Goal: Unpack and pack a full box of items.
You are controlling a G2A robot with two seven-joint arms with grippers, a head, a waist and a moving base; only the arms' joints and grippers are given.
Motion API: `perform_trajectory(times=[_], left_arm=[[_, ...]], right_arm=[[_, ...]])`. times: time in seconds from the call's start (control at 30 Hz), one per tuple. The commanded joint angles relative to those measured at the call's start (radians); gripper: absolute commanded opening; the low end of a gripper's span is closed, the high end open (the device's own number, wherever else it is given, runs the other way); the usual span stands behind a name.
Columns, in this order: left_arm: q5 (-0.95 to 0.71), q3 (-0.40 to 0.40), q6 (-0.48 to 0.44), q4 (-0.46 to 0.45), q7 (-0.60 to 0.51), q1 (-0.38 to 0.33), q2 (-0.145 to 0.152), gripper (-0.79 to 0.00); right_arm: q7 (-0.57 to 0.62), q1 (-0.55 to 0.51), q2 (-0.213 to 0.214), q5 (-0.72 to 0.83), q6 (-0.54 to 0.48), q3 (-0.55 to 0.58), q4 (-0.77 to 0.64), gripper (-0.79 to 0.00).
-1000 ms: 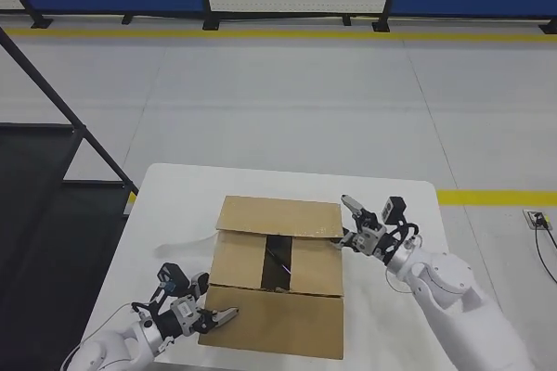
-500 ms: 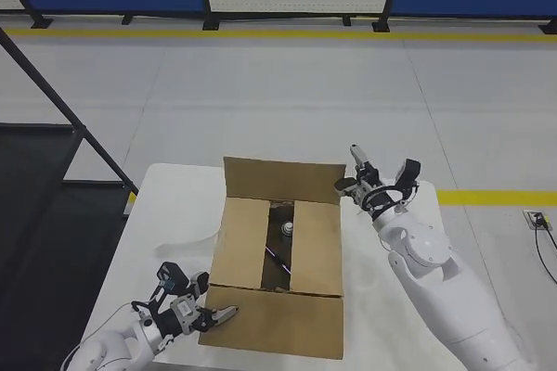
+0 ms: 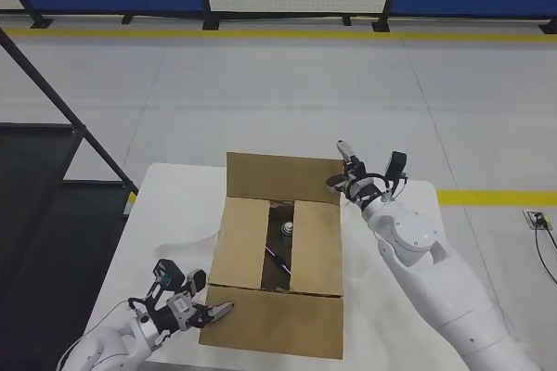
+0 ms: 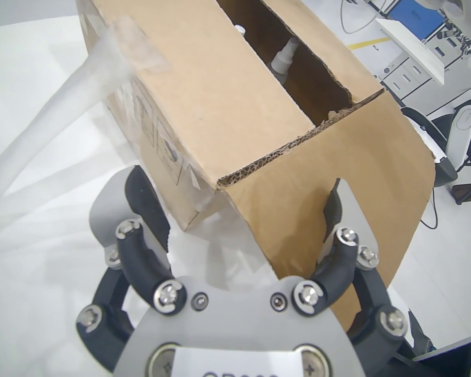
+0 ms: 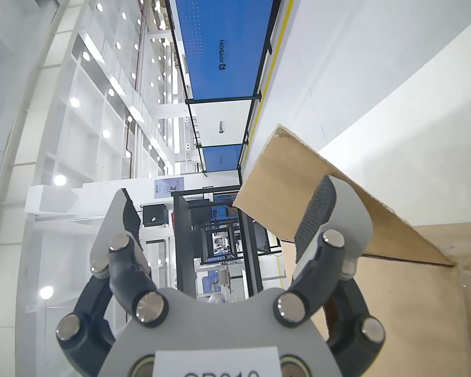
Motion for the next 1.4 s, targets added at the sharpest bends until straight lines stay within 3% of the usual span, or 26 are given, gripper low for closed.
perform_trajectory(times=[0.0,0.2,0.4,0.77,1.2,1.37], left_arm=[[-0.007,0.002,0.004,0.004,-0.004,-0.004,0.000,0.000],[-0.004,0.022,0.020,0.010,-0.024,-0.018,0.001,0.000],[-0.002,0.024,0.023,0.017,-0.016,-0.015,0.003,0.000],[0.021,0.027,0.043,0.036,0.022,0.001,0.005,0.000],[0.033,0.033,0.052,0.023,0.028,0.011,0.009,0.000],[0.039,0.037,0.055,0.017,0.029,0.010,0.009,0.000]], right_arm=[[0.000,-0.009,-0.001,0.002,-0.006,0.000,-0.002,0.000],[0.021,0.010,-0.030,0.064,-0.045,-0.019,0.040,0.000],[-0.021,0.120,-0.081,0.085,-0.018,-0.078,0.195,0.000],[0.030,0.262,-0.170,0.104,0.048,-0.167,0.487,0.000],[0.117,0.339,-0.232,0.069,0.123,-0.196,0.684,0.000],[0.162,0.355,-0.244,0.108,0.089,-0.165,0.724,0.000]])
